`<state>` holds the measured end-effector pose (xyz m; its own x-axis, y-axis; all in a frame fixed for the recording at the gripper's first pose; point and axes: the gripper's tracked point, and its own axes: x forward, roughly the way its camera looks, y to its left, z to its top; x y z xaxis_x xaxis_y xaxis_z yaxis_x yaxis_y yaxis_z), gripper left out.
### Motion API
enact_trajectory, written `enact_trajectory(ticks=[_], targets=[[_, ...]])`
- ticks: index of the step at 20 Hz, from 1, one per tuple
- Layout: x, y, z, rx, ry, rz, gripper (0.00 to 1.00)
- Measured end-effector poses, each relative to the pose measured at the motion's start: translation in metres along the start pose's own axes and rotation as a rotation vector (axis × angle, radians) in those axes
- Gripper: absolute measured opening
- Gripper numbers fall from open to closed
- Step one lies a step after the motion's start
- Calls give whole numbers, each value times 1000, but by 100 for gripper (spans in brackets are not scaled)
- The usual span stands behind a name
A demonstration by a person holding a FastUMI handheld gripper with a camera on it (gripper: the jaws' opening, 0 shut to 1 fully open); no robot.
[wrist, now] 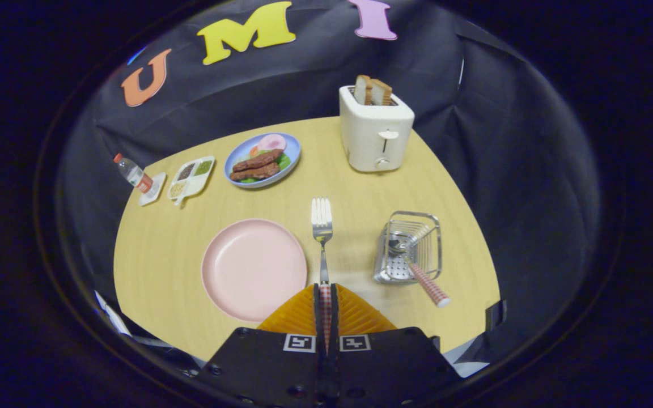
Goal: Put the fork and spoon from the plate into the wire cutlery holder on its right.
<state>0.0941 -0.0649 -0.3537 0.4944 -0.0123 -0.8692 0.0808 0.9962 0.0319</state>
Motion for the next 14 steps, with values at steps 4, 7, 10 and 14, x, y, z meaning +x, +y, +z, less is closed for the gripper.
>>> enact_trajectory(ticks=[4,7,10,14], targets=[[-15,-47,10,38,37,-60,1],[-26,-61,6,72,111,-26,1],[-33,-74,-2,71,189,-12,1],[-32,-92,-10,54,315,-14,1]])
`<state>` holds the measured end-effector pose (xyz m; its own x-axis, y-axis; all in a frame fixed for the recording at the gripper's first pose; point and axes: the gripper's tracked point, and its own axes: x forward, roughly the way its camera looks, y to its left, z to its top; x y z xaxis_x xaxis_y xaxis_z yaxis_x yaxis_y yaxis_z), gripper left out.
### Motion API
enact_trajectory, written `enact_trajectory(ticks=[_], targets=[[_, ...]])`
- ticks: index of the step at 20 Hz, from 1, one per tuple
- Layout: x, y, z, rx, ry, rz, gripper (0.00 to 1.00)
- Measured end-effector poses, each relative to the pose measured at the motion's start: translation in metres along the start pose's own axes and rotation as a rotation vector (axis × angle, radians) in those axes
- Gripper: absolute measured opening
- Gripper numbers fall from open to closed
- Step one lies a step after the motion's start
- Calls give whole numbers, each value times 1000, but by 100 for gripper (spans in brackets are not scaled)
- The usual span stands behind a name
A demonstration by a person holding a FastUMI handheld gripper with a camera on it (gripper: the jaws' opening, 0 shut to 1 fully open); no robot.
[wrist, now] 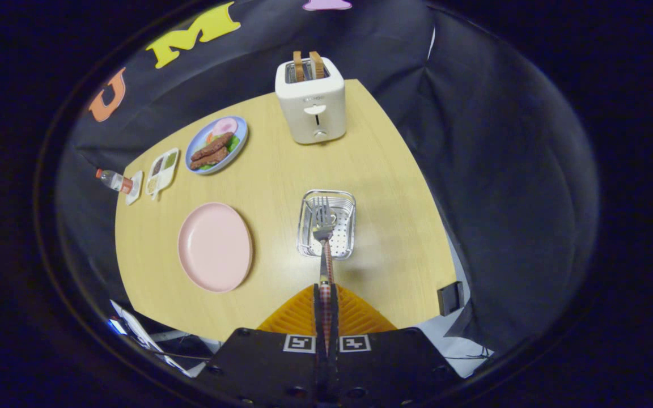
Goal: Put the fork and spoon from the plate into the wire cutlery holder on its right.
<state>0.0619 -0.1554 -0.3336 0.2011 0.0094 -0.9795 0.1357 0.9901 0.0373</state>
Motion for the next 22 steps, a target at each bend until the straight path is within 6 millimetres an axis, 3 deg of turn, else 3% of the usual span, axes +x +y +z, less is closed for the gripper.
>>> enact_trajectory(ticks=[9,17,22], targets=[[12,-13,14,-18,212,37,1],[25,-3,32,-103,325,53,2],[27,-1,29,-108,387,39,3]])
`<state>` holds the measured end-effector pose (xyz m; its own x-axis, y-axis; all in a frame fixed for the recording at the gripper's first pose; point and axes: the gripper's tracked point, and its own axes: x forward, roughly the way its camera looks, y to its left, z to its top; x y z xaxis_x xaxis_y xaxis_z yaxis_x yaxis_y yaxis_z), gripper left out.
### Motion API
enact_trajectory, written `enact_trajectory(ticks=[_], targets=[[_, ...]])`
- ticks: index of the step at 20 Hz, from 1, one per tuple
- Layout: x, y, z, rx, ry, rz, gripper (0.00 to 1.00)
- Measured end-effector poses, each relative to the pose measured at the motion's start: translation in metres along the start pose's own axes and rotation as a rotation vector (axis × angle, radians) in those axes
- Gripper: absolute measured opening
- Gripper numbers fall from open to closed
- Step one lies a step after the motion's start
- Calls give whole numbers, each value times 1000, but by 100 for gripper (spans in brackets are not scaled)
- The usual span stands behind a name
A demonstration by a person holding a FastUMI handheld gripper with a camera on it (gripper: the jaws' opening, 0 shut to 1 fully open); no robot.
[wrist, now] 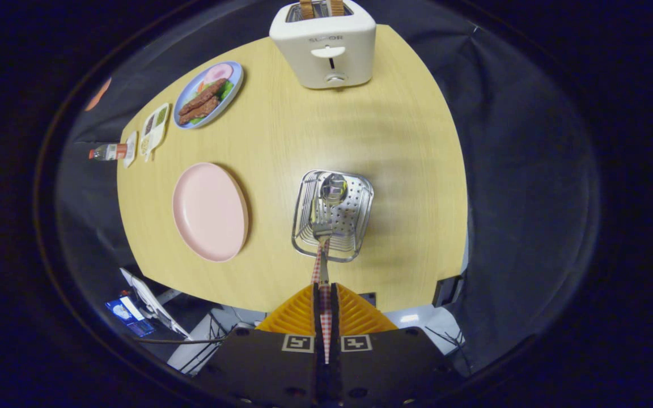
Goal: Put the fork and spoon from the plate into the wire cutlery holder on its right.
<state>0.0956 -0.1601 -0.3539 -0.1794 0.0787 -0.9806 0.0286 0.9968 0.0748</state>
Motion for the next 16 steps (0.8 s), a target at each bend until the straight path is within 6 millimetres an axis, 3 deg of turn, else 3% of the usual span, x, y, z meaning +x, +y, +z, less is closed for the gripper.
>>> enact_trajectory(ticks=[14,16], targets=[[-10,10,12,-11,-59,-26,9],[-15,14,16,-24,-94,-29,15]])
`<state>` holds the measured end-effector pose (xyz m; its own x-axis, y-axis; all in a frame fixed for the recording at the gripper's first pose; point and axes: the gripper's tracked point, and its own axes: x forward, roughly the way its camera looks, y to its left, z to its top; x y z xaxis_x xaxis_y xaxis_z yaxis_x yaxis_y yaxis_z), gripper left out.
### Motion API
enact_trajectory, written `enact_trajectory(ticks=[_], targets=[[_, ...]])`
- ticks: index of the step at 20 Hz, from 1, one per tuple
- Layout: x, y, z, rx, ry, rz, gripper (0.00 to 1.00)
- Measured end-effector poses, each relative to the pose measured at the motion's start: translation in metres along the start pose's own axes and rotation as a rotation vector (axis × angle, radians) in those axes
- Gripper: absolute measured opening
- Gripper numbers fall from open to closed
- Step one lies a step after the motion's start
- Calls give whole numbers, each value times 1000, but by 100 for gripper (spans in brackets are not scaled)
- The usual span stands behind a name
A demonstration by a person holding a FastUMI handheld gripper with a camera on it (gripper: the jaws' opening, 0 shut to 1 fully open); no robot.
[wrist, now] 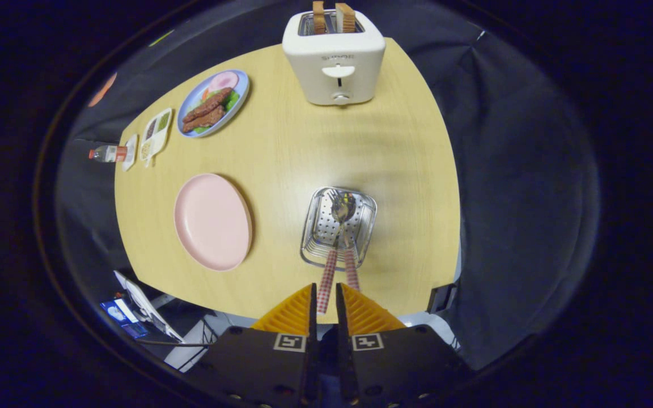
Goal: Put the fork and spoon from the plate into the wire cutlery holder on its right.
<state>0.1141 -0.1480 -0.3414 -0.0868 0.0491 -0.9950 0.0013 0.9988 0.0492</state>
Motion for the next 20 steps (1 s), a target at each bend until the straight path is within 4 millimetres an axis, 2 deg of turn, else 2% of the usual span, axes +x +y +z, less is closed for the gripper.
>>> enact_trajectory(ticks=[4,6,7,12,14,16,19,20], targets=[[-7,8,7,0,-66,5,39],[-12,14,9,-6,-108,14,45],[-18,19,10,-11,-137,28,52],[-50,53,12,-49,-317,73,67],[-68,75,11,-70,-403,102,73],[-83,94,1,-92,-464,110,77],[-107,124,-11,-124,-580,114,93],[-117,130,-14,-131,-631,96,95]])
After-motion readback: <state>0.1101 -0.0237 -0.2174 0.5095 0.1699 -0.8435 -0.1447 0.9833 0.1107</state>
